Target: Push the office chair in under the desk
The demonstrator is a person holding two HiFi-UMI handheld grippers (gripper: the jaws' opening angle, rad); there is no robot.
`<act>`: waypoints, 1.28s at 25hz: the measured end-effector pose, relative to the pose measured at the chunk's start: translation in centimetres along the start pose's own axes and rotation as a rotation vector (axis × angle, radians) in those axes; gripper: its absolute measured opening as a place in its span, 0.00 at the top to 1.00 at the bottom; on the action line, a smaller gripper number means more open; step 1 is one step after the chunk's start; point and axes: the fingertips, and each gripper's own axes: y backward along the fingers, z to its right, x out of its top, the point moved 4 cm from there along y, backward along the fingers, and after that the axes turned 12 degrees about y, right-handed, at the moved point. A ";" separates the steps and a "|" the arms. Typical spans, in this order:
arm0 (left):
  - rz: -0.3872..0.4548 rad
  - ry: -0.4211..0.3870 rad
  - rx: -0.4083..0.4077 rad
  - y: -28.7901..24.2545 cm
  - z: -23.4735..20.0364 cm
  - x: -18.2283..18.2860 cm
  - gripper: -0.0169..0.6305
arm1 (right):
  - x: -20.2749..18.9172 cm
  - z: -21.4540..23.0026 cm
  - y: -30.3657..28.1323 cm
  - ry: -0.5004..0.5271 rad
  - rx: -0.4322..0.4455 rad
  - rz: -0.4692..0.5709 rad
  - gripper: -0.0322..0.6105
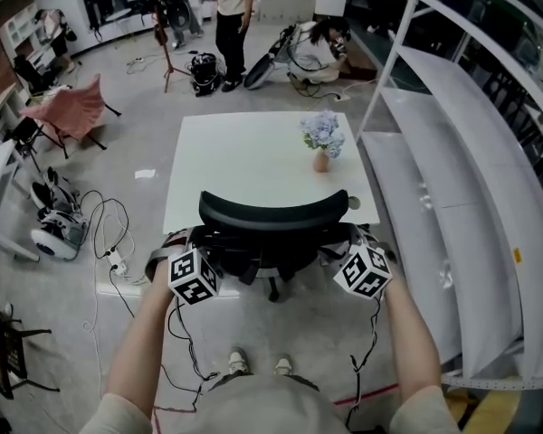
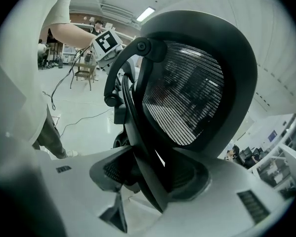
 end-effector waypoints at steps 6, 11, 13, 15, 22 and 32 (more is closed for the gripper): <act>-0.006 -0.015 -0.006 0.3 0.0 -0.1 0.64 | 0.4 -0.2 0.1 -0.017 0.003 -0.044 0.63; -0.012 0.035 0.064 0.7 -0.2 -0.6 0.62 | 1.0 -0.5 0.2 -0.039 -0.037 -0.093 0.61; 0.005 0.094 0.083 1.4 -0.3 -0.6 0.61 | 1.3 -0.4 0.8 -0.069 -0.055 -0.100 0.62; 0.039 0.156 0.084 2.5 -0.4 -0.4 0.63 | 1.6 -0.3 1.8 -0.111 -0.075 -0.086 0.66; 0.220 0.271 0.136 7.5 -0.5 1.2 0.79 | 4.1 0.5 6.2 -0.249 -0.269 0.045 0.71; 0.500 0.346 0.265 16.7 -2.3 5.2 0.90 | 11.4 2.1 14.4 -0.411 -0.494 0.277 0.83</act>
